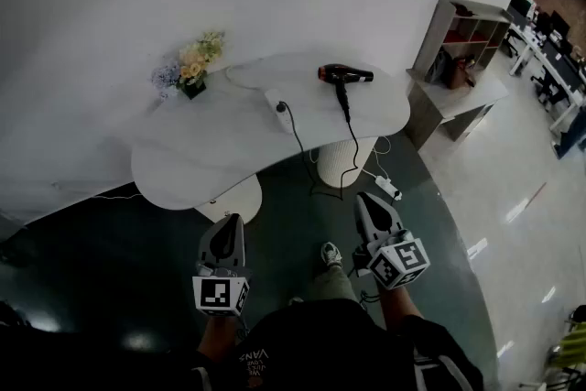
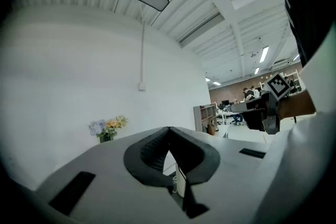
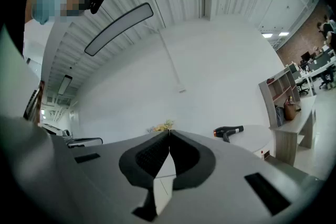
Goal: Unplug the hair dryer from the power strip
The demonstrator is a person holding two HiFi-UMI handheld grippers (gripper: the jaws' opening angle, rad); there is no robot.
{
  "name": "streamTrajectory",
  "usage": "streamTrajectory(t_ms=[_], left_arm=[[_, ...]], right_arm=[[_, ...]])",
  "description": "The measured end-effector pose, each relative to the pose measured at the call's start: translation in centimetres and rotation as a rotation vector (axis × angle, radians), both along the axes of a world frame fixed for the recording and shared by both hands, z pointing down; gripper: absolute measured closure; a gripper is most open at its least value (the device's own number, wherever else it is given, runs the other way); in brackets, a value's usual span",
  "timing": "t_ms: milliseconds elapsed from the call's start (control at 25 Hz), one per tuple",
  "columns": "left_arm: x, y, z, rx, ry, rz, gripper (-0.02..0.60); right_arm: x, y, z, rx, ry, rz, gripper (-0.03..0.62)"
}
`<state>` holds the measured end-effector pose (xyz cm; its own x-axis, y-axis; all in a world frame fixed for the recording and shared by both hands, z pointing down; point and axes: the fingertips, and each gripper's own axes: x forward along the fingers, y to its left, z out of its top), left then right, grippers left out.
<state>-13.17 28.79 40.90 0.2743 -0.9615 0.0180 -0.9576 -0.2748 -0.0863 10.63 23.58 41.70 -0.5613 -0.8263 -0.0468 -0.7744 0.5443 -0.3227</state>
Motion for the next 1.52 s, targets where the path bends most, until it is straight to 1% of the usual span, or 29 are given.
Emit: streamTrajectory(t_ms=[160,360,640,880,1080,1280,1520], left_arm=[[0.0,0.9,-0.2,0.006,-0.003,0.006,0.563],[0.0,1.4,-0.3,0.005,0.003,0.015,0.563],[0.7,-0.3,0.0,-0.016,0.008,0.041,0.563],[0.7,-4.8,0.4,-0.028,0.005,0.039,0.563],[0.9,-9.9,0.8,-0.033,0.011,0.022,0.563],[1.7,-15.1,1.1,-0.041,0.018,0.003,0.563],[2.9,-20.1,1.8,-0.04,0.015,-0.032,0.563]], right_arm=[[0.1,1.0,0.0,0.004,0.016,0.01,0.551],[0.5,1.6,-0.5,0.014,-0.043,0.034,0.549],[0.8,-0.2,-0.2,-0.004,-0.056,0.039,0.548],[0.7,-4.6,0.6,-0.032,-0.042,0.038,0.548],[0.8,-9.9,1.3,-0.049,-0.023,0.023,0.548],[0.8,-15.2,1.5,-0.059,-0.025,-0.02,0.548],[1.2,-20.8,2.3,-0.058,0.004,-0.082,0.548]])
